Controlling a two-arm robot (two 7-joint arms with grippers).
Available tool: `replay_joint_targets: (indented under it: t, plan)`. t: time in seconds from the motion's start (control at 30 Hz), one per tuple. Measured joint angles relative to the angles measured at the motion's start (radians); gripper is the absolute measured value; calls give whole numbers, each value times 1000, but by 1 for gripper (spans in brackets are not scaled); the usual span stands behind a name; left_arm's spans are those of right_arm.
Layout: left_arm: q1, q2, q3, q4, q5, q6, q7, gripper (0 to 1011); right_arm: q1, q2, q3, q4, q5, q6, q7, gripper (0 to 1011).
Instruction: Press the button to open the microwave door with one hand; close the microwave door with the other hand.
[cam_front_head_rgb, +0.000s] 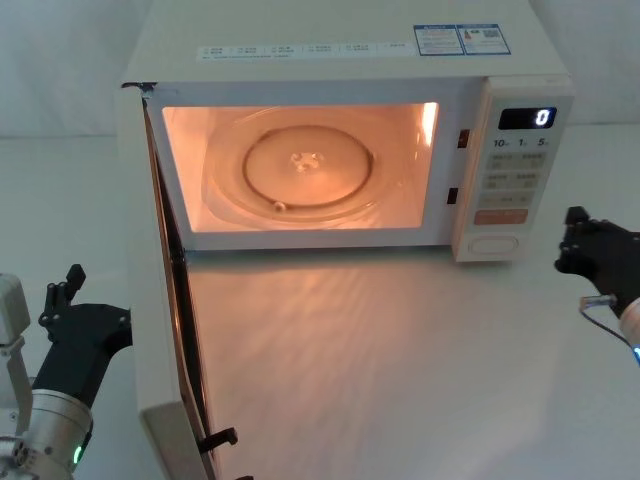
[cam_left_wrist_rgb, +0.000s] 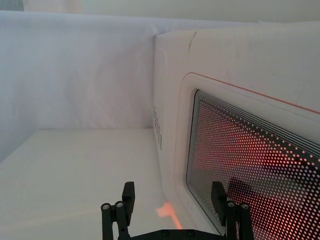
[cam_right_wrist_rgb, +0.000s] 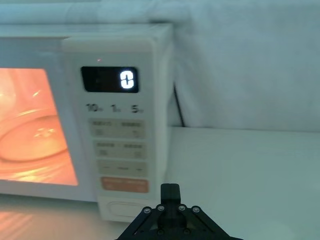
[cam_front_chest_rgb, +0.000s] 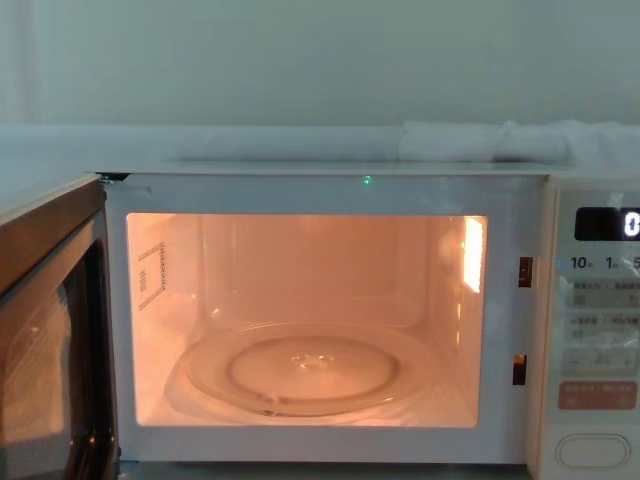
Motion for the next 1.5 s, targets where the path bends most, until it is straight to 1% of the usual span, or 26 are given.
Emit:
replay_joint_targets:
  t: [0.17,0.37,0.53,0.57,0.63,0.7,0.73,0.77,0.83,1.03,1.23,1.5]
  plan:
    - [0,0,0,0,0,0,0,1001,-19,2,26,-26,-10,-12,-11,0]
    - [0,0,0,0,0,0,0,1001,-29,4,52,-42,-19,-30,-13,0]
    - [0,0,0,0,0,0,0,1001,-30,3,64,-44,-20,-58,-7,0]
    - [0,0,0,0,0,0,0,1001,-31,3,65,-44,-19,-71,-1,0]
    - [0,0,0,0,0,0,0,1001,-34,3,65,-41,-16,-88,8,0]
    - [0,0,0,0,0,0,0,1001,-43,4,59,-36,-9,-121,26,0]
    - [0,0,0,0,0,0,0,1001,-43,4,59,-36,-9,-121,26,0]
    - [0,0,0,0,0,0,0,1001,-50,5,54,-32,-6,-137,33,0]
    - [0,0,0,0,0,0,0,1001,-57,5,48,-27,-5,-150,38,0]
    - [0,0,0,0,0,0,0,1001,-86,5,30,1,-3,-217,47,0]
    - [0,0,0,0,0,0,0,1001,-98,5,24,14,-2,-231,47,0]
    - [0,0,0,0,0,0,0,1001,-98,5,23,15,-1,-232,46,0]
